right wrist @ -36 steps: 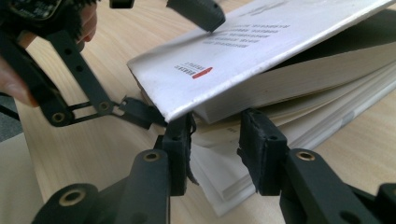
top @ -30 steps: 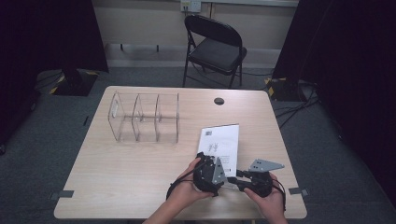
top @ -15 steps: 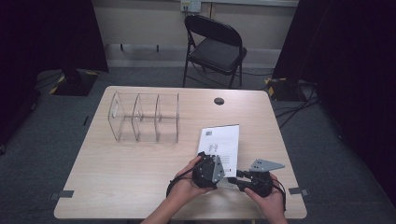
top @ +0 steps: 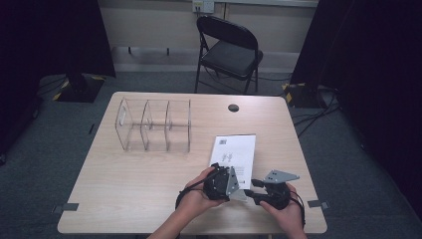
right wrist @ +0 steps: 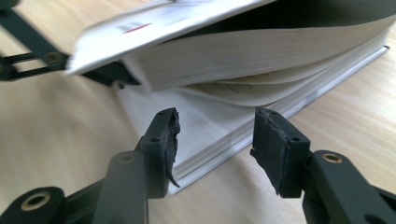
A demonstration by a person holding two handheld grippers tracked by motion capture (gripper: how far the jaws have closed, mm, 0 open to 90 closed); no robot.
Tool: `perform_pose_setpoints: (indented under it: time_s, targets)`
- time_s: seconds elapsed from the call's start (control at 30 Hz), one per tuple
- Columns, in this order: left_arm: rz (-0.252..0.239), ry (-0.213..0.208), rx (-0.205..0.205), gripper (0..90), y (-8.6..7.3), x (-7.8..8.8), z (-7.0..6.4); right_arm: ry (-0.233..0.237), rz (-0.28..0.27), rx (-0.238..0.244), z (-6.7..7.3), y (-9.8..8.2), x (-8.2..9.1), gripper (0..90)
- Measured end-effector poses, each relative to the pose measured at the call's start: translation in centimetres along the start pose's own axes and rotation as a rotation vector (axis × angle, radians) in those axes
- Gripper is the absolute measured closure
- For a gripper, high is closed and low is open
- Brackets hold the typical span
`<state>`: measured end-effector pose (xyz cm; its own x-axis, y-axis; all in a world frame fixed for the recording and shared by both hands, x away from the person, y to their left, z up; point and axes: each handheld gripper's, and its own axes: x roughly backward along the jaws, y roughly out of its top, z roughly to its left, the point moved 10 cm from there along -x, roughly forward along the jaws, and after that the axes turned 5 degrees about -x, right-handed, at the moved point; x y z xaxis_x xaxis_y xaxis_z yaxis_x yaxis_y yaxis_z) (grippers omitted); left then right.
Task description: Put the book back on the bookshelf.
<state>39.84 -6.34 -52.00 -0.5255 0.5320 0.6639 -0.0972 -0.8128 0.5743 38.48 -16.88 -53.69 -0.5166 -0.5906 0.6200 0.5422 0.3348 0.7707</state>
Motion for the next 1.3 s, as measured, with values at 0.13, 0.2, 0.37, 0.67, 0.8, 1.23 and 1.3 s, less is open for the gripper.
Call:
perform_pose_setpoints:
  time_s: [0.13, 0.2, 0.37, 0.67, 0.8, 1.23, 1.3]
  targets:
    - [-0.007, 0.000, 0.031, 33.7, 0.1, -0.1, -0.2, -0.027, 0.027, 0.001, -0.5, -0.1, -0.9, 47.6]
    - [-0.007, -0.002, 0.035, 33.5, 0.1, -0.1, -0.2, -0.033, 0.018, 0.000, -0.7, 0.2, -1.5, 47.2]
    - [-0.035, -0.015, 0.062, 28.8, 0.1, -0.3, -0.5, -0.063, -0.020, 0.023, -0.5, 0.9, -1.7, 47.8]
    - [-0.002, -0.007, 0.067, 9.6, -0.7, -0.9, -0.2, -0.033, -0.057, 0.019, 0.4, 1.3, -0.7, 50.3]
    - [0.003, 0.014, 0.055, 6.8, -0.9, -1.5, 0.1, -0.015, -0.061, 0.013, 0.7, 1.3, -0.6, 50.2]
    - [0.013, 0.037, -0.017, 14.2, -1.0, -1.8, 0.5, -0.005, -0.053, 0.021, 0.9, 0.7, -0.1, 50.2]
    - [0.023, 0.038, -0.029, 17.1, -0.9, -1.8, 0.4, -0.006, -0.042, 0.017, 0.8, 0.6, -0.1, 49.2]
